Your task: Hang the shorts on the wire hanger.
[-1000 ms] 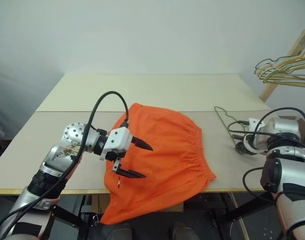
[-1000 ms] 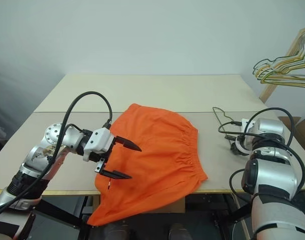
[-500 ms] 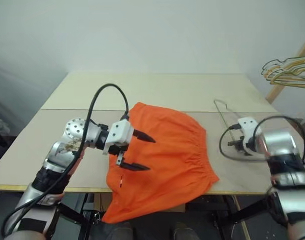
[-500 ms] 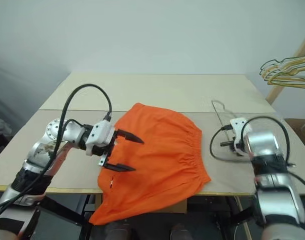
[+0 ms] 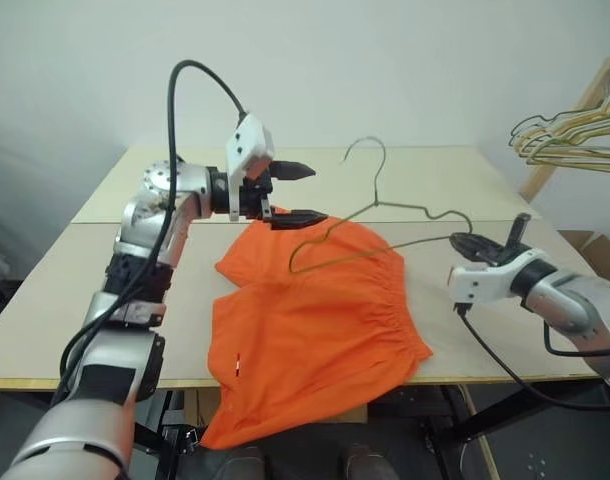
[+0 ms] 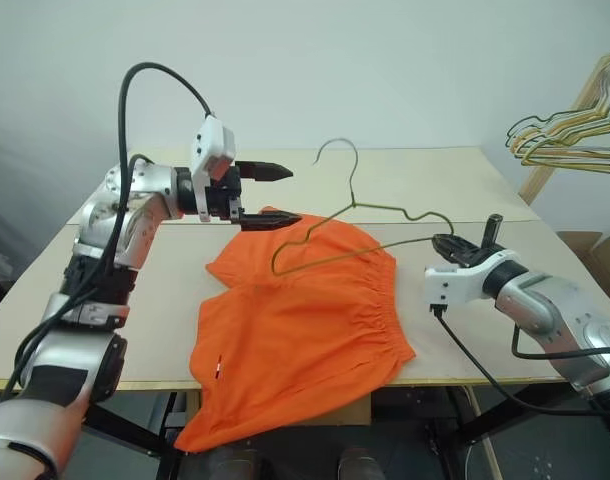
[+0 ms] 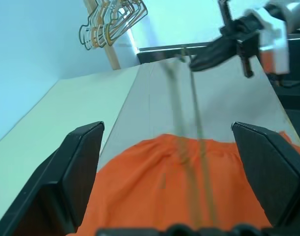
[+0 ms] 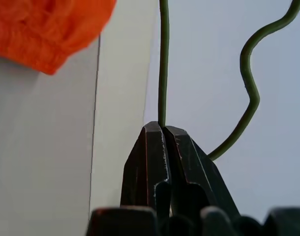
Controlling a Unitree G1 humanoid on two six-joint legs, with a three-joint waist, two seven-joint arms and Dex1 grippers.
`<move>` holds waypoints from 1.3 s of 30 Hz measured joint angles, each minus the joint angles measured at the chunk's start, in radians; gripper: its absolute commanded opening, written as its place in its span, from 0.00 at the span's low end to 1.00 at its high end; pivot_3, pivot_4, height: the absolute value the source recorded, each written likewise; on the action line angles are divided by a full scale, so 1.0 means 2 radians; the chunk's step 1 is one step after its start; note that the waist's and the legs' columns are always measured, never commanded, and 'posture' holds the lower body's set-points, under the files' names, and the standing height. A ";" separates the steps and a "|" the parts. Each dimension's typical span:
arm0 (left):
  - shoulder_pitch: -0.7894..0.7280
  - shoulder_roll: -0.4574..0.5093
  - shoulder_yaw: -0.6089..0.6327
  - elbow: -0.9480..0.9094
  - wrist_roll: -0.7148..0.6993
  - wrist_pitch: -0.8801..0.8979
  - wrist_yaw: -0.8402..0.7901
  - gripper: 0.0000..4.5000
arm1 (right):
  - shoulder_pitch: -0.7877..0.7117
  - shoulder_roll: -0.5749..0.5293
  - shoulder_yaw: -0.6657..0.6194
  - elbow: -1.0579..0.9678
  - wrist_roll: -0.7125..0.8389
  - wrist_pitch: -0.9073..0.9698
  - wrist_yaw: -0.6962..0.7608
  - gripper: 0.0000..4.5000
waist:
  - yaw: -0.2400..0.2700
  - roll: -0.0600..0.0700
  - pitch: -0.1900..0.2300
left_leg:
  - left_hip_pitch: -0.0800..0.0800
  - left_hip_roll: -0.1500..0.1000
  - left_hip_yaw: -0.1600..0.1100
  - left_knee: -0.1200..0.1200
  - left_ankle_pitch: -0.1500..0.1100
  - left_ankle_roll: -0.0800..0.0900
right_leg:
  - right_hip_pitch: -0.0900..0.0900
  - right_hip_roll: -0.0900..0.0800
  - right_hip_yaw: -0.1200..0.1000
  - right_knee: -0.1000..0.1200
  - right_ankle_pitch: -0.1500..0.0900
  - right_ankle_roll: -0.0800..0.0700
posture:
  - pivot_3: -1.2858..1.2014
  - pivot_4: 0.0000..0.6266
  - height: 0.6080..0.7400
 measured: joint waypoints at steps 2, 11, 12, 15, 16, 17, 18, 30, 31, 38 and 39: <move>-0.004 0.000 -0.018 0.028 0.019 -0.007 -0.017 1.00 | 0.000 0.005 -0.012 0.000 -0.009 -0.016 -0.002 0.01 | -0.004 0.000 0.000 | 0.000 0.000 0.000 0.000 0.000 0.000 | 0.000 0.000 0.000 0.000 0.000 0.000 | 0.52 0.00 1.00; 0.016 -0.002 -0.053 0.023 0.026 0.025 -0.090 1.00 | -0.002 0.027 -0.041 -0.002 -0.032 -0.023 0.002 0.01 | -0.007 0.000 0.000 | 0.000 0.000 0.000 0.000 0.000 0.000 | 0.000 0.000 0.000 0.000 0.000 0.000 | 0.51 0.00 1.00; 0.022 -0.002 -0.057 0.018 0.027 0.026 -0.094 1.00 | -0.002 0.028 -0.042 -0.003 -0.033 -0.023 0.004 0.01 | -0.007 0.000 0.000 | 0.000 0.000 0.000 0.000 0.000 0.000 | 0.000 0.000 0.000 0.000 0.000 0.000 | 0.51 0.00 1.00; 0.034 -0.002 -0.076 0.010 0.042 0.025 -0.100 1.00 | -0.003 0.039 -0.053 -0.007 -0.033 -0.023 0.010 0.01 | -0.007 0.000 0.000 | 0.000 0.000 0.000 0.001 0.000 0.000 | 0.000 0.000 0.000 0.000 0.001 -0.001 | 0.51 0.00 1.00; 0.035 -0.001 -0.083 0.010 0.050 0.024 -0.102 0.96 | -0.005 0.040 -0.055 -0.008 -0.033 -0.023 0.012 0.00 | -0.007 0.000 0.000 | 0.000 0.000 0.000 0.001 0.000 0.000 | 0.000 0.000 0.000 0.001 0.001 -0.001 | 0.51 0.00 1.00; 0.036 0.000 -0.088 0.010 0.058 0.024 -0.102 0.91 | -0.008 0.040 -0.056 -0.009 -0.033 -0.023 0.015 0.00 | -0.007 0.000 0.000 | 0.000 0.000 0.000 0.001 0.000 0.000 | 0.000 0.000 0.000 0.001 0.001 -0.001 | 0.51 0.00 1.00; 0.036 0.000 -0.093 0.010 0.063 0.024 -0.100 0.86 | -0.012 0.042 -0.058 -0.009 -0.033 -0.023 0.018 0.00 | -0.007 0.000 0.000 | 0.000 0.000 0.000 0.001 0.000 0.000 | 0.000 0.000 0.000 0.001 0.001 -0.001 | 0.51 0.00 1.00; 0.034 -0.010 -0.087 0.024 0.077 0.035 -0.067 0.00 | -0.016 0.053 -0.063 -0.011 -0.034 -0.031 0.030 0.00 | -0.007 0.000 0.000 | 0.000 0.000 0.000 0.001 0.000 0.000 | 0.000 0.000 0.000 0.001 0.001 -0.001 | 0.51 0.00 1.00; 0.033 -0.009 -0.081 0.031 0.078 0.041 -0.062 0.00 | -0.016 0.053 -0.063 -0.011 -0.034 -0.036 0.030 0.00 | -0.008 0.000 0.000 | 0.000 0.000 0.000 0.001 0.000 0.000 | 0.000 0.000 0.000 0.001 0.001 -0.001 | 0.52 0.00 1.00; 0.018 -0.011 -0.078 0.034 0.083 0.047 -0.048 0.00 | -0.004 0.039 -0.077 -0.015 0.007 -0.068 0.074 0.40 | -0.004 0.000 0.000 | 0.000 0.000 0.000 0.001 0.000 0.000 | 0.001 0.000 0.000 0.001 0.001 -0.001 | 0.52 0.00 1.00; 0.018 -0.011 -0.078 0.035 0.086 0.044 -0.046 0.00 | 0.003 0.032 -0.079 -0.019 0.023 -0.072 0.090 0.48 | -0.004 0.000 0.000 | 0.000 0.000 0.000 0.001 0.000 0.000 | 0.001 0.000 0.000 0.001 0.002 -0.002 | 0.52 0.00 1.00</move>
